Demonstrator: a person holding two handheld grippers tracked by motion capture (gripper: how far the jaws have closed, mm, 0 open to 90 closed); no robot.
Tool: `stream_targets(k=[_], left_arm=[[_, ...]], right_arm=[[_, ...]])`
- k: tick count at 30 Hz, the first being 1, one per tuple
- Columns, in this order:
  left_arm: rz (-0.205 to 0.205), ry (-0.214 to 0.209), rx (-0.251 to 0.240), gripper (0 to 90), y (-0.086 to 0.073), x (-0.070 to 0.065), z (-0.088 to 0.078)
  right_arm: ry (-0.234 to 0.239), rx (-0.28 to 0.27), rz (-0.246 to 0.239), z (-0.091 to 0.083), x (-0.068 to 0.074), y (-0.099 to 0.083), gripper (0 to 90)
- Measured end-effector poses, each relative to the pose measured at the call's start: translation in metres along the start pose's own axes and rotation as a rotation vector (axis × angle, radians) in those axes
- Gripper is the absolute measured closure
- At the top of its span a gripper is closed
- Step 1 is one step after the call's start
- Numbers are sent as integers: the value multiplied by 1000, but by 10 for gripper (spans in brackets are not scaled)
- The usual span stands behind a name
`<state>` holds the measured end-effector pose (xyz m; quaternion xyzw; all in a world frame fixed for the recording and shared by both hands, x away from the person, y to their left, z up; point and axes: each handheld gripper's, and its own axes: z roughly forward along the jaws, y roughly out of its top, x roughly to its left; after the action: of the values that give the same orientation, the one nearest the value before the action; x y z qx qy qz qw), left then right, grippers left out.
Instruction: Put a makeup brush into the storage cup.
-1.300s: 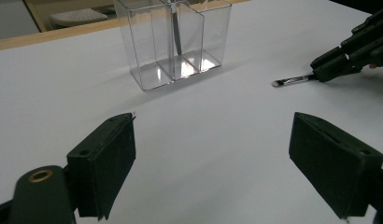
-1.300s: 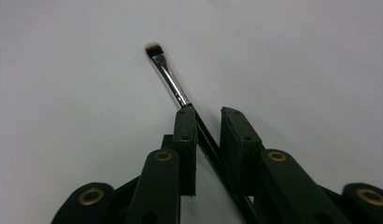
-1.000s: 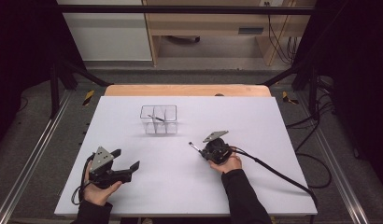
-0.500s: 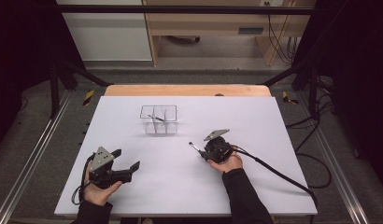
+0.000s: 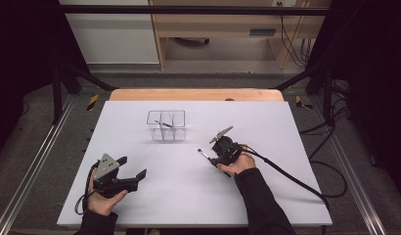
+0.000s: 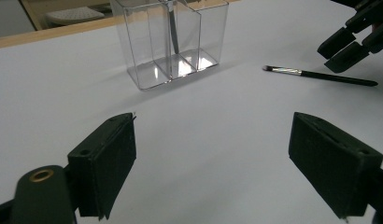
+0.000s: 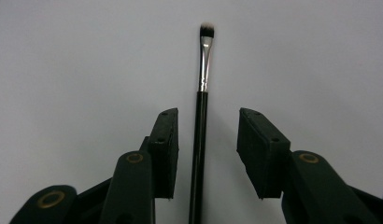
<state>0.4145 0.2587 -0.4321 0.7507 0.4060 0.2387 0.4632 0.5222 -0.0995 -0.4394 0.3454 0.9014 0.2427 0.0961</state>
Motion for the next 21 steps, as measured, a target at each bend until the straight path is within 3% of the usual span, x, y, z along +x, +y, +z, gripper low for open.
stream_targets(k=[8,21], left_arm=[[2,-2,3,142,0,0,1],[5,-6,10,144,0,-1,2]], right_arm=[[10,84,-2,8,0,0,641],[12,125,-21,14,2,-1,767]])
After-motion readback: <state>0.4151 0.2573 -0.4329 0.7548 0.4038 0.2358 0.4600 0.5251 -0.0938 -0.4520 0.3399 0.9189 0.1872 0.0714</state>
